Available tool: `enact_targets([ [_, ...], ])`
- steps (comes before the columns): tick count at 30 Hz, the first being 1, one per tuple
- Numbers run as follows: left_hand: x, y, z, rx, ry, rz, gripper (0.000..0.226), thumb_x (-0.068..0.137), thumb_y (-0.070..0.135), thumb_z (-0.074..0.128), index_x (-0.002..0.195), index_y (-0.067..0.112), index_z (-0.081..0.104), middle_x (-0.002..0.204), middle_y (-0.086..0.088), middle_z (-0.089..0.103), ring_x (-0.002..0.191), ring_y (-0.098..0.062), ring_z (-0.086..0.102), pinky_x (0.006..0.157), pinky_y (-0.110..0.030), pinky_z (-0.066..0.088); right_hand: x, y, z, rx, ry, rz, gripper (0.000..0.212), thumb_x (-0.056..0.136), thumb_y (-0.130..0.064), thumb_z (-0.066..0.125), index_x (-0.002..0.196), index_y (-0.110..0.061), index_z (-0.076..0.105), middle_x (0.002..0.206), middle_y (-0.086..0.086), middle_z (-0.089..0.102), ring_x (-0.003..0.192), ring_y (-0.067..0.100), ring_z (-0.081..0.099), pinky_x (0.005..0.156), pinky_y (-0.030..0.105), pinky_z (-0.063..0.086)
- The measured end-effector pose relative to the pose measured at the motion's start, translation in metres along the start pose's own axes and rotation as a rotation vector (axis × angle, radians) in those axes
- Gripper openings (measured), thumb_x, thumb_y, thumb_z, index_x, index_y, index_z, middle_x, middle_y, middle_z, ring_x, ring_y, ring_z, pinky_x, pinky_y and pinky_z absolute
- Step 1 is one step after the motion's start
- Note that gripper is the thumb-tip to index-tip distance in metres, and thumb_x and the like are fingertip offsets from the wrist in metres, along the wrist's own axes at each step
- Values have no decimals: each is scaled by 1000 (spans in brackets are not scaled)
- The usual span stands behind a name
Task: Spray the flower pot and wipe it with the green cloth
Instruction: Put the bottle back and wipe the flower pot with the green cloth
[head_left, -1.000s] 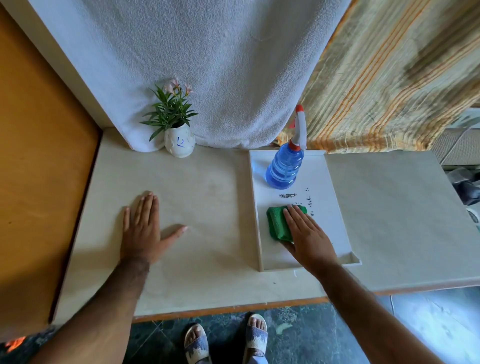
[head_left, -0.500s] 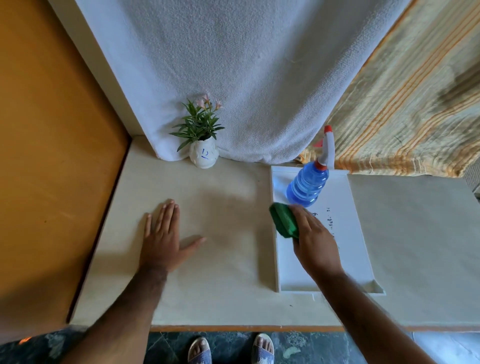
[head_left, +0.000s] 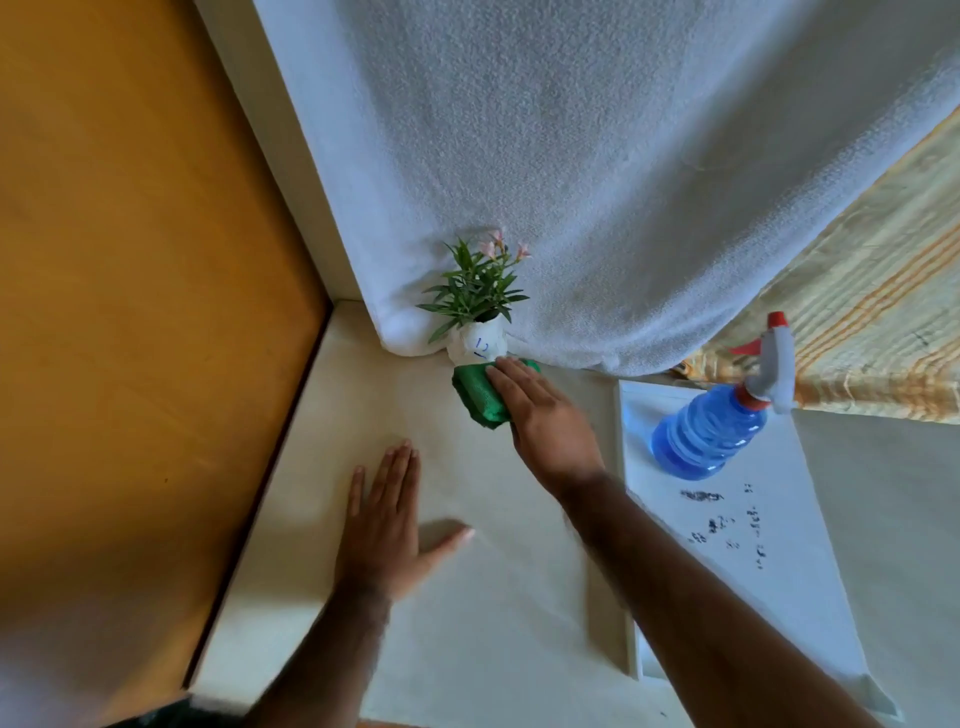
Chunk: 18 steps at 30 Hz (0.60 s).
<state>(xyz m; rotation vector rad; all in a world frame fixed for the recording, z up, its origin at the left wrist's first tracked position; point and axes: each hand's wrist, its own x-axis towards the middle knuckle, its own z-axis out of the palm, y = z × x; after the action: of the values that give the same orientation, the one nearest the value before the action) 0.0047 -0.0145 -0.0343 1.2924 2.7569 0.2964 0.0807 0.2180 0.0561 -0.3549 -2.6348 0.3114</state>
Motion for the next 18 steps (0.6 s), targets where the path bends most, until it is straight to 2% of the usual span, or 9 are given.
enact_targets([
  [3, -2, 2, -2, -2, -24, 0, 125, 78, 98, 32, 164, 6, 25, 173, -8, 23, 156, -26, 30, 125, -58, 19, 16, -1, 15, -14, 33, -3, 49, 89, -6, 42, 129, 2, 68, 135, 19, 66, 125, 36, 64, 110, 43, 40],
  [6, -3, 1, -3, 10, -43, -17, 127, 78, 99, 31, 165, 8, 20, 175, -6, 16, 159, -24, 24, 126, -59, 21, 28, 2, 28, -12, 53, 13, 49, 89, -7, 42, 129, 2, 69, 134, 19, 67, 125, 35, 65, 108, 44, 46],
  [11, -2, 0, -4, 17, -22, -12, 126, 79, 98, 36, 164, 7, 23, 174, -6, 18, 158, -22, 24, 125, -56, 18, 41, 8, 40, -34, 59, -21, 49, 88, -6, 41, 126, 4, 70, 131, 21, 69, 121, 37, 67, 109, 46, 42],
  [18, -1, -1, -4, -10, -14, -1, 124, 80, 97, 38, 163, 5, 27, 173, -8, 23, 158, -25, 27, 123, -62, 27, 31, 13, 54, -33, 38, -47, 47, 89, -5, 43, 126, 3, 71, 132, 20, 68, 122, 36, 66, 113, 41, 41],
])
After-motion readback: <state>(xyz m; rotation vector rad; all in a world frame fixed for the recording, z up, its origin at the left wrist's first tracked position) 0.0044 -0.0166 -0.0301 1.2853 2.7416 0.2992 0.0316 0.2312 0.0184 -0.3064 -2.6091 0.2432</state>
